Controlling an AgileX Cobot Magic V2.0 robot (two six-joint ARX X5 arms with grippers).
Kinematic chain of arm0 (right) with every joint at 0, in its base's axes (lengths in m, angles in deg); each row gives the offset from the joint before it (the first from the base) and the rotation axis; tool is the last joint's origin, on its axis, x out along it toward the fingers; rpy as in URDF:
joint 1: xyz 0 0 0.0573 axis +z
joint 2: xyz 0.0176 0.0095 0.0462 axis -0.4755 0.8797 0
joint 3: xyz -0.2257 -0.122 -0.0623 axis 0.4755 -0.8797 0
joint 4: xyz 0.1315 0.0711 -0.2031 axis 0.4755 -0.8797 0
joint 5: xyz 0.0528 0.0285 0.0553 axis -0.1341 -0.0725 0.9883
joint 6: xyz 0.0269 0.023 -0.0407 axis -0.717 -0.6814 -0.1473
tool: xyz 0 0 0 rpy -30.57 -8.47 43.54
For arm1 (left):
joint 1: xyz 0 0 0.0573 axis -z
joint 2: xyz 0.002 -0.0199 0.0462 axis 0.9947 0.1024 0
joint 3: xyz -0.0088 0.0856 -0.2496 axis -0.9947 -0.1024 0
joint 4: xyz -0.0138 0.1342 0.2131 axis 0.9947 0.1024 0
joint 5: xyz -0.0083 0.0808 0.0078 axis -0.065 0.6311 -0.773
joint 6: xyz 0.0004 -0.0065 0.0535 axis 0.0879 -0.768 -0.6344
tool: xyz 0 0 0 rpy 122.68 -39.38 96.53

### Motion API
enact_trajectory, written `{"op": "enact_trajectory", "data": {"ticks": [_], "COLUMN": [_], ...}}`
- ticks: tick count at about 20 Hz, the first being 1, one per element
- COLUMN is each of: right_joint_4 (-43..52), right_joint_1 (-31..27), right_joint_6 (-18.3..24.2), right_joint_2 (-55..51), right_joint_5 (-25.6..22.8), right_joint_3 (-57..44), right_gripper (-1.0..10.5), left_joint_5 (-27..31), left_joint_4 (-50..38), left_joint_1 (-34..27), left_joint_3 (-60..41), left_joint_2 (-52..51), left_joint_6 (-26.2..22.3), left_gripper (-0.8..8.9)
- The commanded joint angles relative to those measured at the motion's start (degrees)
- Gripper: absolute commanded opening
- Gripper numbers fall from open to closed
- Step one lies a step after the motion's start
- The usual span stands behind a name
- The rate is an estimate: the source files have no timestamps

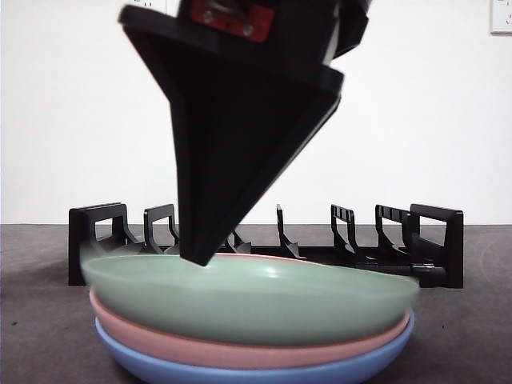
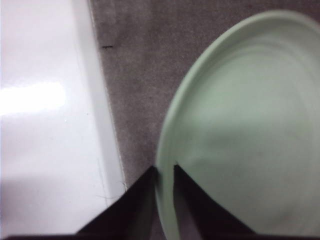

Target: Place the plate

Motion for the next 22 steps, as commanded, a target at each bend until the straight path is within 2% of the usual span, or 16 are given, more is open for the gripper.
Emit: {"op": "enact_trajectory", "data": {"ticks": [1, 3, 6, 9, 11, 15, 17, 20, 22], "right_joint_4": [1.05, 2.25, 1.66, 1.62, 1.79, 1.66, 2.84, 6.62, 9.09], "right_joint_1": [0.76, 0.76, 0.48, -1.46, -5.4, -20.63, -30.49, -46.47, -54.23], "right_joint_6": [0.44, -0.22, -2.93, -3.96, -3.41, -2.01, -1.14, -1.33, -1.79], "right_joint_2": [1.03, 1.01, 0.7, -2.14, -5.22, -11.19, -13.11, -13.77, -13.64], "right_joint_5": [0.09, 0.42, 0.57, -6.84, -9.84, -8.55, -4.9, 7.37, 14.64], "right_joint_3": [1.36, 1.49, 4.07, 5.9, 5.9, 5.9, 5.9, 5.9, 5.9], "right_gripper": [0.9, 0.9, 1.8, 1.8, 1.8, 1.8, 1.8, 1.8, 1.9], "left_joint_5": [0.11, 0.11, 0.11, 0.09, 0.09, 0.09, 0.09, 0.09, 0.09], "left_joint_4": [-0.37, -0.37, -0.5, -0.57, -0.57, -0.57, -0.59, -0.79, -0.87], "left_joint_1": [0.0, 0.0, 0.0, 0.0, 0.0, 0.0, 0.0, 0.0, 0.0], "left_joint_3": [1.25, 1.25, 1.25, 1.25, 1.25, 1.25, 1.25, 1.25, 1.25], "left_joint_2": [0.33, 0.33, 0.33, 0.33, 0.33, 0.33, 0.33, 0.33, 0.33], "left_joint_6": [-0.52, -0.52, -0.52, -0.52, -0.5, -0.48, -0.33, -0.33, -0.42], "left_gripper": [2.8, 2.8, 2.8, 2.8, 2.8, 2.8, 2.8, 2.8, 2.8]}}
